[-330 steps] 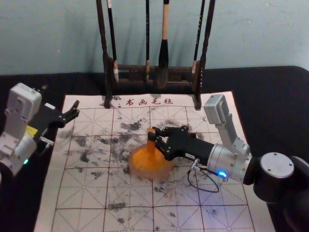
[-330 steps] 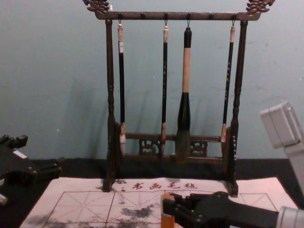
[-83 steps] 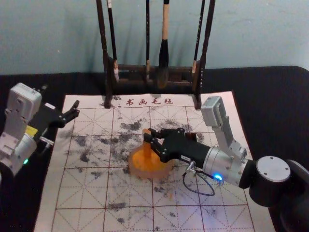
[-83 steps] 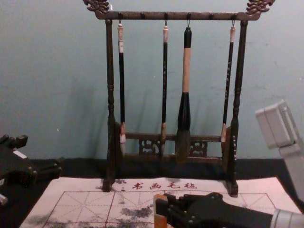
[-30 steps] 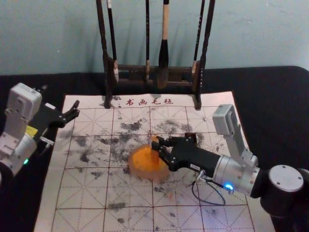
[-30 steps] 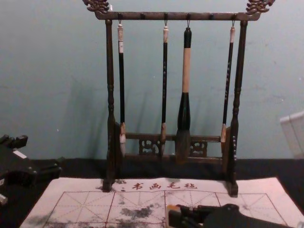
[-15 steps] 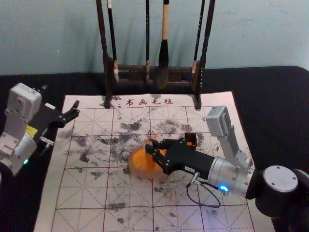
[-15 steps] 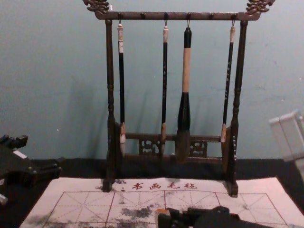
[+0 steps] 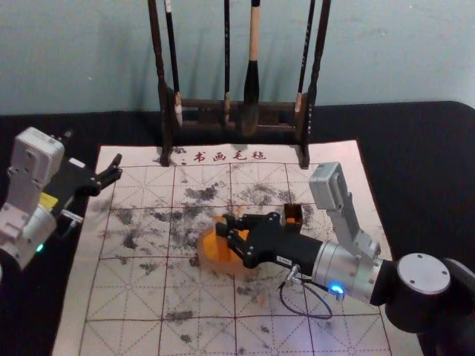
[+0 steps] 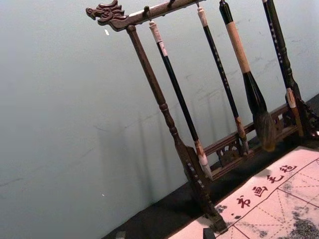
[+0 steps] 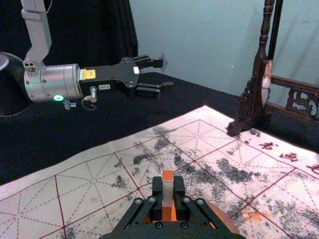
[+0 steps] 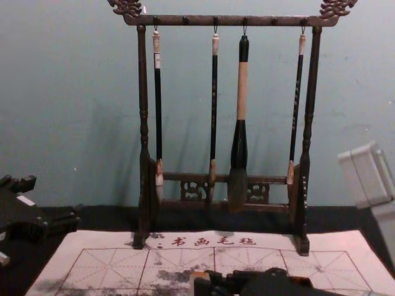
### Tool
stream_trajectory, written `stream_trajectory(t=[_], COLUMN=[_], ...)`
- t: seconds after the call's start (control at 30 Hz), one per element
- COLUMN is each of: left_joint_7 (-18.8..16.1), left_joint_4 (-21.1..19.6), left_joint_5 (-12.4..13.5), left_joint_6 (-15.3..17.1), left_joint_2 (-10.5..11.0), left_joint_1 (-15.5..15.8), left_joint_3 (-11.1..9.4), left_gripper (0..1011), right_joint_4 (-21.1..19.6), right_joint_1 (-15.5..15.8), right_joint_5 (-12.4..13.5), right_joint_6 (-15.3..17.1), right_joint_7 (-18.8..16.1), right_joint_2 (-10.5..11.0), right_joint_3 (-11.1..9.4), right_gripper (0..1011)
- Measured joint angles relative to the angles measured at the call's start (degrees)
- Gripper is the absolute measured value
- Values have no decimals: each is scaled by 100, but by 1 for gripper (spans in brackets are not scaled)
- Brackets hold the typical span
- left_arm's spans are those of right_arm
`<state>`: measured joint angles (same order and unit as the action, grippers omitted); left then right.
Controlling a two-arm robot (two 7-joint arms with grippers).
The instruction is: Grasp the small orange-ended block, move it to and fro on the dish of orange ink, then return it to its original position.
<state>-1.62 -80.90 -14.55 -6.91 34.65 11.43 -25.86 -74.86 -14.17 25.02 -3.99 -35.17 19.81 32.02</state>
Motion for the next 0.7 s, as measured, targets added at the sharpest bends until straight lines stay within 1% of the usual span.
stream_trajectory(t=[0.33,0.53,0.7], left_joint_7=[0,0,0], left_joint_4=[0,0,0], left_joint_5=[0,0,0], left_joint_6=[0,0,0], left_joint_2=[0,0,0], left_joint_1=[0,0,0], left_joint_3=[0,0,0], left_gripper=[1001,1001,1001], right_joint_4=[128,214,261], right_joint_1=[-87,-154,-187], right_joint_5=[-11,-4,-4], right_joint_6=[-35,-52,-72], right_joint_7=[27,62,66], right_joint_2=[-90,-170,-196], right_joint_3=[34,15,8], right_gripper=[138,138,138])
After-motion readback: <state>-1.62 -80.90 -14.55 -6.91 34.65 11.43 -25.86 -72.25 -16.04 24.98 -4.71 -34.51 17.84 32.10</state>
